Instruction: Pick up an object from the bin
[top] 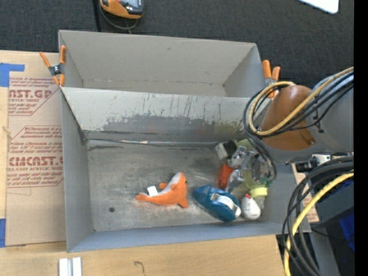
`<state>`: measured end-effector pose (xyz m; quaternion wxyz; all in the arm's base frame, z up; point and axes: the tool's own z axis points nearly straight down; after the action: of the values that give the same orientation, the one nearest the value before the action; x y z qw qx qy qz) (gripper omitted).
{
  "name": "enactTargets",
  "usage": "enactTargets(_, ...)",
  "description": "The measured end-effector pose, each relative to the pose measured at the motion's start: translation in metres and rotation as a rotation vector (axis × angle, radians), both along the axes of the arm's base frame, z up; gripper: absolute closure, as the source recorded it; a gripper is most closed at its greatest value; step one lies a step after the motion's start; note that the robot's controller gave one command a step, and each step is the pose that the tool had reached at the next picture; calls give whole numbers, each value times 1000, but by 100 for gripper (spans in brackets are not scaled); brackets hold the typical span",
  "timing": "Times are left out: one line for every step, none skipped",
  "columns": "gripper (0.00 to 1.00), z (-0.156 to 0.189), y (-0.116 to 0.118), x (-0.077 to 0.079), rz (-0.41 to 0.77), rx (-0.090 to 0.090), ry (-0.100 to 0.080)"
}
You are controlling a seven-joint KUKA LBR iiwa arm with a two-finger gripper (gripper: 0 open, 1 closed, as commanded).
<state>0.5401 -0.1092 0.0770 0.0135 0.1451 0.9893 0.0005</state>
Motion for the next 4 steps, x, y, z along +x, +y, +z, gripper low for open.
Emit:
enactTargets(100,0,0,0,0,0,0)
enactTargets(100,29,-1,2,8,4,29)
enactTargets(100,61,5,7,36,2,24)
enactTargets(100,76,3,1,36,3,25)
